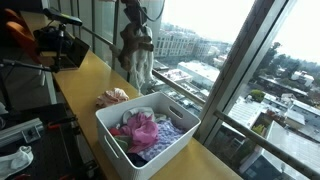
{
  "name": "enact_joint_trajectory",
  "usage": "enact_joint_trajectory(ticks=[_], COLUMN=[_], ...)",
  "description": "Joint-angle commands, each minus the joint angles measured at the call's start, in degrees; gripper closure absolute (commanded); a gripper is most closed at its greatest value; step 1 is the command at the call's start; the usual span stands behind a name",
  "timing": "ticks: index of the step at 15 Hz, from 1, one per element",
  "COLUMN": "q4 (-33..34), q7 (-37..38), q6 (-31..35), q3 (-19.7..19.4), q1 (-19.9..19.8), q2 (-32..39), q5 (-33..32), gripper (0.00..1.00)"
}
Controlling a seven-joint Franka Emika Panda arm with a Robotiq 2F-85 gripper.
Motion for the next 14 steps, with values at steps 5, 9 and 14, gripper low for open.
enact_joint_trajectory(ticks=[5, 9, 14], q4=[-4.89, -5.02, -3.6], q7=[1.03, -1.07, -6.2], q6=[2.29, 4.17, 6.17], q3=[4.41, 3.38, 3.17], q1=[2.26, 2.74, 2.6], q2=[9.52, 16.36, 22.41], q5=[1.96, 4.23, 10.05], gripper=[0.94, 0.94, 0.94])
